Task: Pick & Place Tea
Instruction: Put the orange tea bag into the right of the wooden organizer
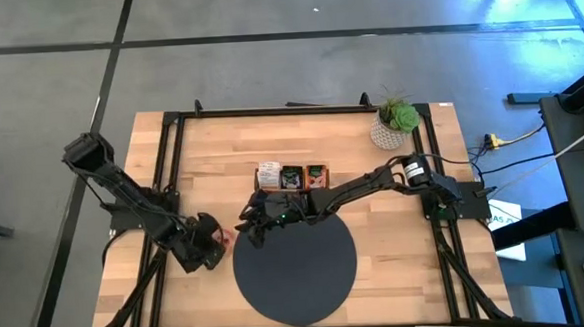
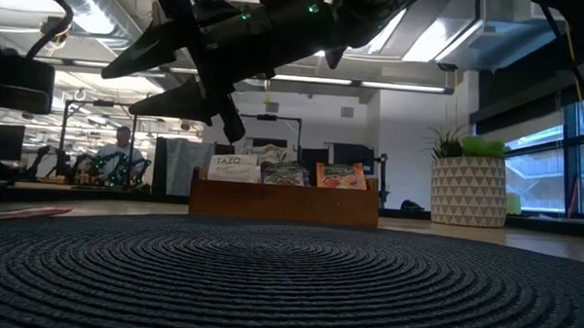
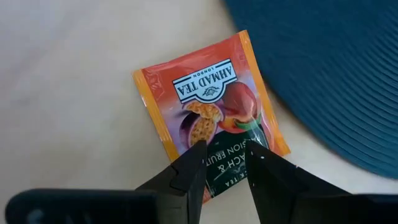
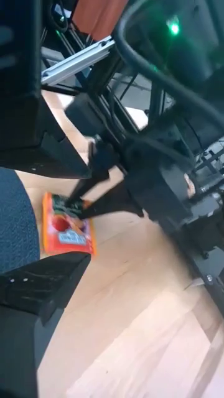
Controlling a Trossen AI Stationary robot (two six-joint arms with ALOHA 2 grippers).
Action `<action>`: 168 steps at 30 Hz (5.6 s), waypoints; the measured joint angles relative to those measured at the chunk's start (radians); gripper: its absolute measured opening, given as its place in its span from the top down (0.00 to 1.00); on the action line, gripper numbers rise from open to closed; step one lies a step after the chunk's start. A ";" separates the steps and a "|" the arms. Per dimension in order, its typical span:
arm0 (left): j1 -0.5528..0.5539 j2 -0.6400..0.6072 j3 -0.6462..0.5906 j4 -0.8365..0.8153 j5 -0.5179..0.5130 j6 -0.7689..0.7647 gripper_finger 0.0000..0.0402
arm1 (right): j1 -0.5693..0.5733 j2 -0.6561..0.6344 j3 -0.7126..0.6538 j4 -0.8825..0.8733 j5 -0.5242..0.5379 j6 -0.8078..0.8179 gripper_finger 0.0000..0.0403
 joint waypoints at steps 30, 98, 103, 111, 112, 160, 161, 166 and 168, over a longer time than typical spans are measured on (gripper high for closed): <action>0.033 0.079 -0.005 0.193 -0.088 0.138 0.74 | 0.017 0.154 0.002 0.052 -0.188 0.412 0.49; 0.071 -0.119 -0.012 0.247 -0.176 0.389 0.73 | -0.034 0.036 0.086 -0.400 -0.198 0.245 1.00; 0.010 -0.304 -0.012 0.209 -0.355 0.363 0.73 | -0.029 -0.108 0.047 -0.479 -0.156 0.150 1.00; -0.037 -0.489 -0.011 0.227 -0.651 0.474 0.72 | -0.016 -0.424 -0.187 -0.491 0.114 0.135 1.00; -0.032 -0.494 -0.011 0.239 -0.679 0.484 0.72 | -0.011 -0.466 -0.225 -0.449 0.165 0.136 1.00; 0.323 -0.332 -0.010 1.324 -0.185 1.343 0.73 | 0.093 -0.419 -0.293 0.548 0.304 -0.486 1.00; 0.323 -0.331 -0.010 1.336 -0.185 1.351 0.73 | 0.093 -0.419 -0.293 0.541 0.304 -0.484 1.00; 0.323 -0.332 -0.010 1.345 -0.206 1.374 0.74 | 0.096 -0.419 -0.293 0.535 0.304 -0.484 1.00; 0.323 -0.332 -0.010 1.346 -0.221 1.375 0.76 | 0.097 -0.419 -0.293 0.532 0.304 -0.485 1.00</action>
